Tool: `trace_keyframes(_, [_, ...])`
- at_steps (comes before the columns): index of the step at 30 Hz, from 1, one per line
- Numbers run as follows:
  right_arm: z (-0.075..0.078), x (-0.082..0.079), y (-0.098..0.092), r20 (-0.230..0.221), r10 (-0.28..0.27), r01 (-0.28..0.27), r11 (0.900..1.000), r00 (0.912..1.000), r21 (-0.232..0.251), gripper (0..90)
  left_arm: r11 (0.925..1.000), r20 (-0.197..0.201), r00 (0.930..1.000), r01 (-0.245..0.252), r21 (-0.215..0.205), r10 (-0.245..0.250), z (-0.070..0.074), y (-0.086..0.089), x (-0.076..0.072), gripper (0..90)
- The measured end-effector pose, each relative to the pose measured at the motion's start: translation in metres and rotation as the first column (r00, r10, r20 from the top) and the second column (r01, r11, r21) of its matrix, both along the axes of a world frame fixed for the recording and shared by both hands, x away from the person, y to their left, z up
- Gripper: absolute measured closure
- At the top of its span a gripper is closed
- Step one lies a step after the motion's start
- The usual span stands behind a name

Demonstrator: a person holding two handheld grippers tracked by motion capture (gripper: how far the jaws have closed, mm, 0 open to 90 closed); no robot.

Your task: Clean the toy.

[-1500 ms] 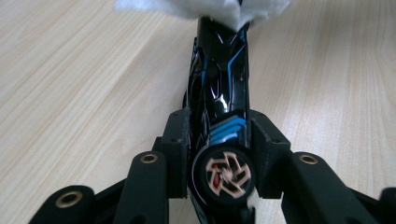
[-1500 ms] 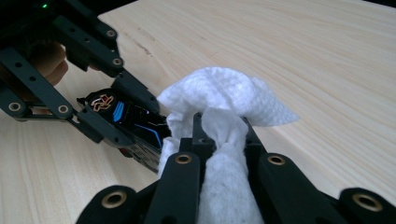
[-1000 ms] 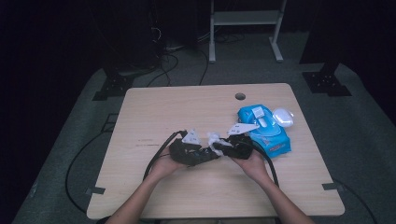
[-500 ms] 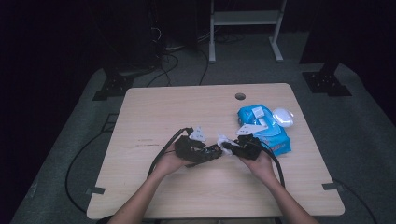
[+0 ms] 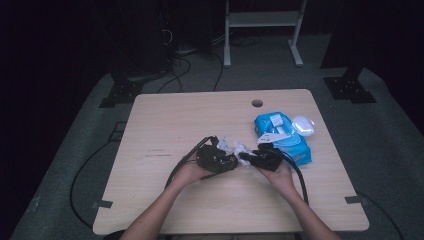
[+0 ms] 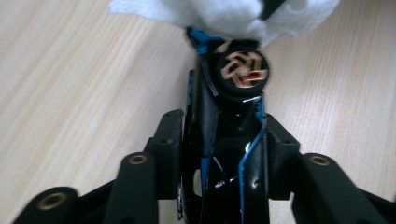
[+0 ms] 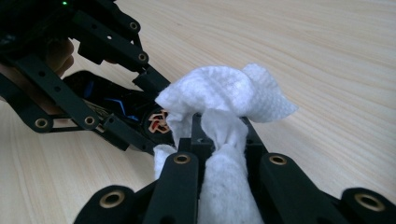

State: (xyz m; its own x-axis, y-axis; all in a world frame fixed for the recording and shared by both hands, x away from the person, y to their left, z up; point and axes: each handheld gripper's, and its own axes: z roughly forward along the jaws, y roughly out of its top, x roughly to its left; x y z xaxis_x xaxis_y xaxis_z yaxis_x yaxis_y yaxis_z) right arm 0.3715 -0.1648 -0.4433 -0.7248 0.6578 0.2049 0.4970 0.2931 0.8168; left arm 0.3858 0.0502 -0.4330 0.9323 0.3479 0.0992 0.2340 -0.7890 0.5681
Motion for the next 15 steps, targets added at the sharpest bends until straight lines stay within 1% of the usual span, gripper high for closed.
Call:
trace_keyframes(1, [0.0, 0.0, 0.0, 0.001, 0.002, -0.002, 1.0, 1.0, 0.005, 81.1, 0.9999, -0.002, 1.0, 0.009, -0.006, -0.009, 0.0, 0.0, 0.0, 57.8])
trace_keyframes(4, [0.001, -0.001, -0.001, -0.002, 0.009, -0.009, 1.0, 1.0, 0.018, 81.2, 0.9974, 0.002, 1.0, 0.004, -0.072, -0.004, 0.003, 0.006, -0.002, 57.9])
trace_keyframes(6, [0.002, -0.002, -0.002, 0.001, 0.012, -0.012, 1.0, 0.9999, 0.023, 81.2, 0.9928, 0.013, 0.9999, 0.009, -0.12, -0.007, 0.006, 0.011, -0.003, 57.9])
trace_keyframes(7, [0.004, -0.002, -0.003, 0.004, 0.012, -0.012, 0.999, 0.9999, 0.029, 81.2, 0.9911, 0.018, 0.9998, 0.005, -0.133, -0.003, 0.008, 0.012, -0.004, 57.9])
trace_keyframes(8, [0.007, -0.003, -0.003, 0.011, 0.015, -0.015, 0.999, 0.9998, 0.046, 81.2, 0.9893, 0.033, 0.9994, 0.012, -0.145, -0.007, 0.01, 0.013, -0.007, 57.9])
trace_keyframes(9, [0.011, -0.005, -0.003, 0.016, 0.022, -0.023, 0.996, 0.9996, 0.085, 81.4, 0.9892, 0.044, 0.999, 0.018, -0.146, -0.011, 0.011, 0.014, -0.008, 57.9])
trace_keyframes(10, [0.013, -0.006, -0.003, 0.027, 0.02, -0.023, 0.995, 0.9994, 0.1, 81.4, 0.987, 0.052, 0.9986, 0.021, -0.16, -0.013, 0.013, 0.014, -0.009, 57.9])
trace_keyframes(11, [0.017, -0.008, -0.003, 0.041, 0.025, -0.029, 0.994, 0.9989, 0.108, 81.4, 0.9828, 0.052, 0.9986, 0.02, -0.184, -0.011, 0.014, 0.015, -0.011, 57.9])
trace_keyframes(12, [0.02, -0.009, -0.002, 0.048, 0.027, -0.032, 0.993, 0.9985, 0.113, 81.5, 0.9806, 0.051, 0.9986, 0.024, -0.194, -0.014, 0.015, 0.016, -0.011, 57.9])
trace_keyframes(14, [0.024, -0.012, -0.002, 0.062, 0.028, -0.036, 0.992, 0.9977, 0.122, 81.5, 0.9787, 0.057, 0.9982, 0.029, -0.203, -0.018, 0.018, 0.018, -0.014, 57.9])
trace_keyframes(15, [0.025, -0.012, -0.002, 0.074, 0.024, -0.032, 0.993, 0.9969, 0.116, 81.5, 0.9764, 0.058, 0.9981, 0.031, -0.214, -0.019, 0.02, 0.019, -0.015, 57.9])
